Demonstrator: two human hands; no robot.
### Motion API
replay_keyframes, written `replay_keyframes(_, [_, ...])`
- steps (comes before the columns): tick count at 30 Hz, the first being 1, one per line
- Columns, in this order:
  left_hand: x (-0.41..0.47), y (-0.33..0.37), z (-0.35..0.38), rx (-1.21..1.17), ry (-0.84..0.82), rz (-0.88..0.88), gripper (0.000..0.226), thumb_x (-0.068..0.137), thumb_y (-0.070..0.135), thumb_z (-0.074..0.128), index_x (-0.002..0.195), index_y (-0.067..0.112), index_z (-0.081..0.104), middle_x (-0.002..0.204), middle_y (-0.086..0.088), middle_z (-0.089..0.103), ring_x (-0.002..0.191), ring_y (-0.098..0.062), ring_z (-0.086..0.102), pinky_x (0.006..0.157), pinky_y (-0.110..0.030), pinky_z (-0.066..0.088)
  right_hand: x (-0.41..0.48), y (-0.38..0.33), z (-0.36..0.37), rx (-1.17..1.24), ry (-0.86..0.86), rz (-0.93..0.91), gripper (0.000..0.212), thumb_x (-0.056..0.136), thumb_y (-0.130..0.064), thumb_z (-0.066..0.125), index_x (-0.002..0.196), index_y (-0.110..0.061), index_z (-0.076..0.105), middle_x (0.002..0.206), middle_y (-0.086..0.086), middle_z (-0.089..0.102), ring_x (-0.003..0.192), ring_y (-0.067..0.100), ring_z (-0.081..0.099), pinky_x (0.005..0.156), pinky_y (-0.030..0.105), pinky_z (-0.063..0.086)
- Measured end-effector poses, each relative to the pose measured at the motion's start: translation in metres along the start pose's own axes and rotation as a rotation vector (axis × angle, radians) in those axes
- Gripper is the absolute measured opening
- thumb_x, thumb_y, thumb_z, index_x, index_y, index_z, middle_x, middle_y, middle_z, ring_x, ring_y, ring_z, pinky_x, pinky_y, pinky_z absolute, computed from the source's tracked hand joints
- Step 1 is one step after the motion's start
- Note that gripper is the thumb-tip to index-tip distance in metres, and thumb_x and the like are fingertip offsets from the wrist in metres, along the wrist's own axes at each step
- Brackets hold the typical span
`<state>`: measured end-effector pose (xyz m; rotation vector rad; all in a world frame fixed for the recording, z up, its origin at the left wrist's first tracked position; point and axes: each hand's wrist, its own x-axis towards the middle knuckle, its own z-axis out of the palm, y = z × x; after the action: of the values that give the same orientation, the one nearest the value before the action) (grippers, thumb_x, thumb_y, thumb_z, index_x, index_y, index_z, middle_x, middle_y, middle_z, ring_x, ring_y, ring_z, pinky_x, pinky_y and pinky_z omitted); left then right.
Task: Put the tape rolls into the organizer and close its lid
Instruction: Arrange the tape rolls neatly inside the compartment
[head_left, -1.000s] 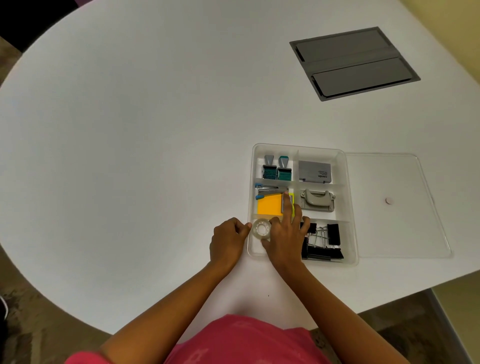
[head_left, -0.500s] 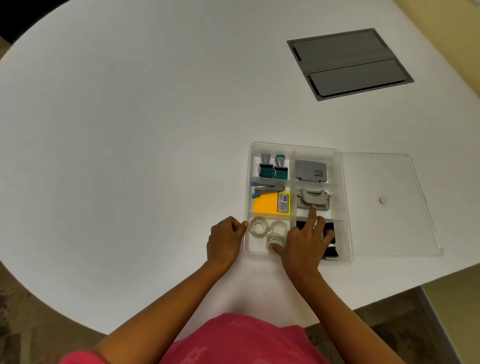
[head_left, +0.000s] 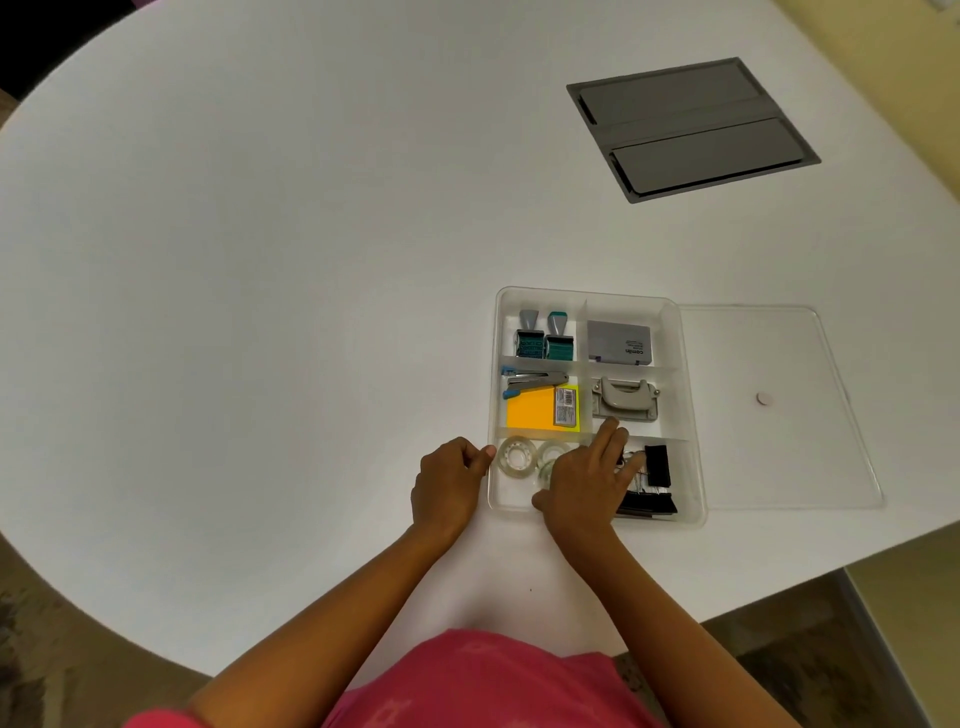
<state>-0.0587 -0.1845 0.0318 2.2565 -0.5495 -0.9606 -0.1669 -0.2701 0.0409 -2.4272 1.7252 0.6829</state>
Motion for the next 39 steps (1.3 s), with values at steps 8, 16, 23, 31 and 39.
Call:
replay_keyframes(8, [0.0,-0.001,0.0,-0.012,0.004,-0.01,0.033,0.09,0.045,0.053,0.081,0.015,0.062,0.082,-0.002,0.069,0.078,-0.022,0.066,0.079,-0.042,0.053,0.002,0.0,0.0,0.175,0.165,-0.025,0.032,0.079,-0.026,0.07,0.104,-0.008,0.061,0.156,0.018,0.02,0.144,0.034,0.016,0.113,0.057,0.015])
replay_keyframes(16, [0.001,-0.001,0.001,-0.033,0.004,-0.016,0.035,0.09,0.045,0.053,0.082,0.013,0.063,0.084,-0.003,0.07,0.079,-0.023,0.066,0.079,-0.042,0.052,-0.01,0.003,0.009,0.172,0.298,0.054,0.043,0.063,-0.029,0.086,0.093,-0.003,0.07,0.139,0.024,0.049,0.128,0.039,0.047,0.104,0.058,0.035])
replay_keyframes(23, [0.002,-0.003,0.001,-0.023,0.001,-0.007,0.035,0.09,0.046,0.053,0.082,0.013,0.062,0.085,-0.004,0.07,0.08,-0.023,0.067,0.078,-0.041,0.052,-0.006,0.008,0.01,0.156,0.293,0.058,0.056,0.053,-0.037,0.09,0.092,-0.001,0.069,0.134,0.026,0.051,0.124,0.042,0.048,0.102,0.058,0.037])
replay_keyframes(31, [0.004,-0.006,0.003,-0.025,0.006,-0.014,0.035,0.09,0.047,0.053,0.08,0.015,0.062,0.083,-0.002,0.07,0.078,-0.021,0.067,0.077,-0.04,0.051,-0.004,0.011,0.01,0.22,0.269,0.006,0.056,0.067,-0.039,0.082,0.106,-0.003,0.062,0.145,0.026,0.038,0.134,0.043,0.034,0.108,0.055,0.029])
replay_keyframes(39, [0.004,-0.008,0.004,-0.001,0.019,-0.009,0.037,0.09,0.049,0.051,0.081,0.016,0.063,0.081,0.0,0.069,0.078,-0.02,0.066,0.072,-0.033,0.047,-0.003,0.017,0.011,0.16,0.194,-0.004,0.048,0.071,-0.039,0.08,0.105,-0.008,0.064,0.153,0.019,0.025,0.138,0.041,0.024,0.109,0.057,0.022])
